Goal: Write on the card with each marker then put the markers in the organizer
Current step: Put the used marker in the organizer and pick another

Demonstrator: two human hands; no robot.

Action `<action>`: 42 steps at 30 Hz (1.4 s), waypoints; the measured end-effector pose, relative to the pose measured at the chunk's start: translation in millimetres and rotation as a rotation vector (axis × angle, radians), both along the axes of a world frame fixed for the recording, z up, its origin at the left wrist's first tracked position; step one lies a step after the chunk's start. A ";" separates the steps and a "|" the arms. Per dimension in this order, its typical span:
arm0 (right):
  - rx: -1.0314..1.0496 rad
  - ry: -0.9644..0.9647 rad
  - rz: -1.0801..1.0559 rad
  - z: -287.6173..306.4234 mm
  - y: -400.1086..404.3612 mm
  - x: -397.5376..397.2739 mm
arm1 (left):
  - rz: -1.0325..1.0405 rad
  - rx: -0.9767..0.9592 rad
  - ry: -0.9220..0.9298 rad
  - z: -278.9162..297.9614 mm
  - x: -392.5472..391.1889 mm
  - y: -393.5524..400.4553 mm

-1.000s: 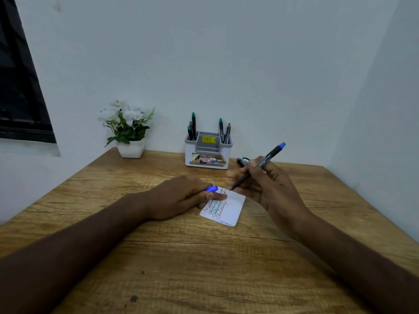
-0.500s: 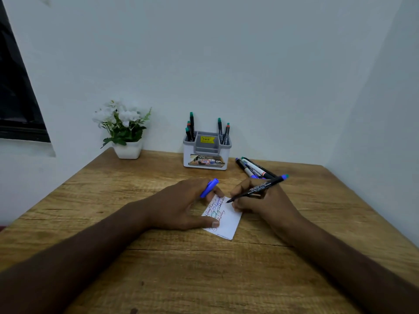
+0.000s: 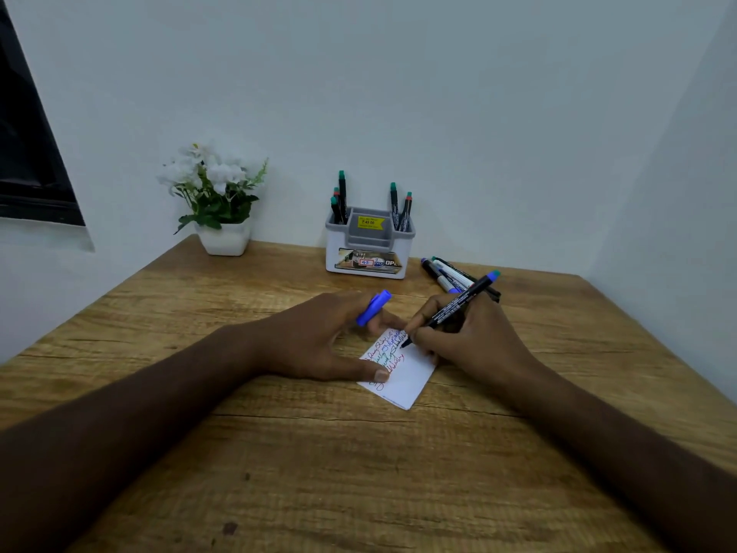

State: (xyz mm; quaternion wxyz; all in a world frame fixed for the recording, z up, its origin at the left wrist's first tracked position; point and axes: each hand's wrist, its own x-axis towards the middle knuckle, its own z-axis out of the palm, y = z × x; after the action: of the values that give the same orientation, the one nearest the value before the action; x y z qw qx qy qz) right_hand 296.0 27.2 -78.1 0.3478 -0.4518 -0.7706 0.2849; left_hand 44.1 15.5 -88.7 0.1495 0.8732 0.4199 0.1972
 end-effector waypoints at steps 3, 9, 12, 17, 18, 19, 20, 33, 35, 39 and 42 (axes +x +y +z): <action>-0.005 0.006 0.000 -2.6 1.3 0.7 | -0.013 0.014 0.006 -1.3 -1.2 0.0; -0.023 -0.046 0.033 -2.5 0.4 0.9 | -0.005 0.036 0.018 -2.4 -2.4 0.4; 0.003 -0.040 -0.008 -3.4 0.8 1.0 | -0.001 0.039 0.033 -3.6 -3.5 2.3; -0.025 -0.036 0.019 -2.0 0.0 2.1 | -0.001 0.045 0.042 -4.1 -3.9 3.0; -0.030 -0.035 0.021 -1.7 0.3 2.3 | -0.003 0.042 0.042 -3.8 -4.0 3.1; -0.031 -0.033 0.022 -1.7 0.2 2.6 | -0.007 0.038 0.042 -3.7 -4.2 3.3; -0.029 -0.036 0.025 -1.8 -0.2 2.6 | -0.010 0.038 0.043 -3.7 -4.2 3.6; -0.007 -0.047 -0.020 -4.7 5.2 4.2 | 0.006 0.025 0.058 -3.8 -4.6 3.6; -0.014 -0.050 -0.008 -4.4 4.3 3.9 | 0.004 0.024 0.057 -4.0 -4.8 3.3; -0.030 -0.039 -0.028 -5.0 6.1 2.9 | 0.007 0.028 0.064 -3.5 -5.1 3.8; -0.039 -0.035 -0.034 -4.6 6.0 3.1 | 0.006 0.036 0.076 -4.0 -4.9 4.4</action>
State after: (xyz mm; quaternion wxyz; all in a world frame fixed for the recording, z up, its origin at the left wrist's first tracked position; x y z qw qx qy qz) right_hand 299.1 33.2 -82.6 0.3302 -0.4766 -0.7630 0.2858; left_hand 39.2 19.9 -92.7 0.1172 0.8814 0.4242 0.1716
